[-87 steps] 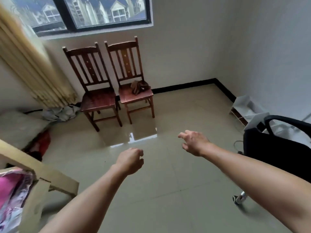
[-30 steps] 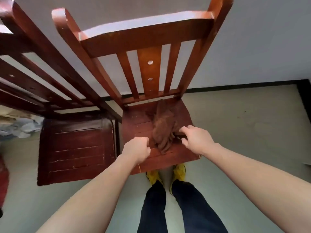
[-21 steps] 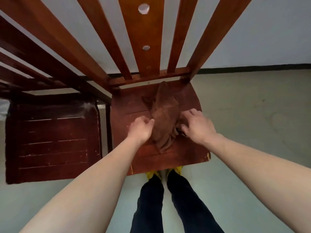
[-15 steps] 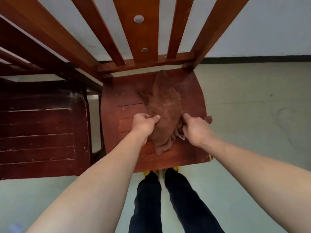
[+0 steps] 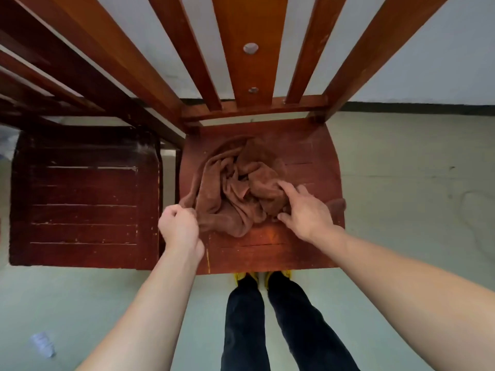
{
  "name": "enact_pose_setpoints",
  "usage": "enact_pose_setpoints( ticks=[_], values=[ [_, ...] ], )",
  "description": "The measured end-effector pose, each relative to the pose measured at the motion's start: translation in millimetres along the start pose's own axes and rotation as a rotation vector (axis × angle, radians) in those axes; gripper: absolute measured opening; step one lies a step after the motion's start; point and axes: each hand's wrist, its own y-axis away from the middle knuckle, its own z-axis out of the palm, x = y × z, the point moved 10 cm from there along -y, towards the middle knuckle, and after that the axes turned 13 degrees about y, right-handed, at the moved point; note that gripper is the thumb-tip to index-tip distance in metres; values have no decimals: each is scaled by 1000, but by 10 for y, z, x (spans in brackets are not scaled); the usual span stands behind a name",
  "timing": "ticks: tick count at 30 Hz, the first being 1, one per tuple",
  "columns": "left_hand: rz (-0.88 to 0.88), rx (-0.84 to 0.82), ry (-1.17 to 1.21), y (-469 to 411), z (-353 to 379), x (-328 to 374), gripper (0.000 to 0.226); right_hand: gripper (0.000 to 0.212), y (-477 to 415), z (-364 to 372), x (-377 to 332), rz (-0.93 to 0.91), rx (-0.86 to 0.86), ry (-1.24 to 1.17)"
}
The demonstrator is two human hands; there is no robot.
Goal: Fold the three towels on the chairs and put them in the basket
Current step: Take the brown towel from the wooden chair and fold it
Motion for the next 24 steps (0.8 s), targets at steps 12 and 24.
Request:
enact_pose_setpoints(
  ticks=[12,24],
  values=[
    [-157,-419,-2,1,-267,154,27,42,77,-148,264,89,-36,389],
    [358,-389,-203,6,-747,605,57,40,-570,81,-1349,-256,-167,362]
  ],
)
